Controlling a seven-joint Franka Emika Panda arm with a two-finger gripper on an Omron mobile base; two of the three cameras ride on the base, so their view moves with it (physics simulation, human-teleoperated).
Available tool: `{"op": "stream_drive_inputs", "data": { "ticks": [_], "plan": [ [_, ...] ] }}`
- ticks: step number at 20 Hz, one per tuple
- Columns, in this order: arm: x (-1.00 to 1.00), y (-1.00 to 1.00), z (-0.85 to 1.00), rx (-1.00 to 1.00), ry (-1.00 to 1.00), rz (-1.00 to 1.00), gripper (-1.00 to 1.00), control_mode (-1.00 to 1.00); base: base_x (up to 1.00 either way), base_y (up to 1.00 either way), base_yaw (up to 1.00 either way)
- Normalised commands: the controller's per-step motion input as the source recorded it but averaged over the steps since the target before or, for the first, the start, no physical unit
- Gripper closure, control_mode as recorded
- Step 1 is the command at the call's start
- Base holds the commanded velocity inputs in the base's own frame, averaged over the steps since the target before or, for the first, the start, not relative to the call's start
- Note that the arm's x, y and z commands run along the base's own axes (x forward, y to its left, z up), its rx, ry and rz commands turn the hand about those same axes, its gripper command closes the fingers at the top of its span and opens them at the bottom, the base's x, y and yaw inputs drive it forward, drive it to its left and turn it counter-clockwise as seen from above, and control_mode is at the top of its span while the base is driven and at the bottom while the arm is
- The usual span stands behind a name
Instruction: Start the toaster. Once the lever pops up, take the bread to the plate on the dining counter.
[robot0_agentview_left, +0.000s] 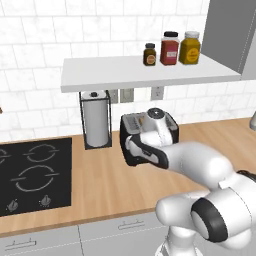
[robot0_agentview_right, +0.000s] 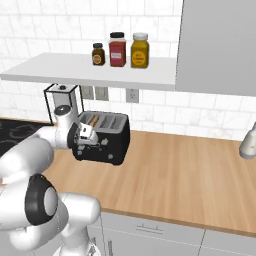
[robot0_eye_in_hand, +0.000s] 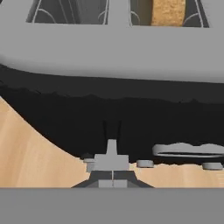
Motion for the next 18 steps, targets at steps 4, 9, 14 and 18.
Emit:
{"op": "stream_drive_inputs", "data": {
  "ticks": [4, 9, 14, 18],
  "plan": [
    [-0.38, 0.0, 0.22, 0.0, -0.03, 0.0, 1.0, -1.0, 0.0, 0.0, 0.0],
    [-0.37, 0.0, 0.3, 0.0, -0.05, 0.0, 1.0, -1.0, 0.0, 0.0, 0.0],
    [-0.14, -0.05, 0.42, -0.01, -0.04, 0.0, 1.0, -1.0, 0.0, 0.0, 0.0],
    [-0.02, -0.13, 0.48, 0.0, -0.08, 0.0, 1.0, -1.0, 0.0, 0.0, 0.0]
  ]
}}
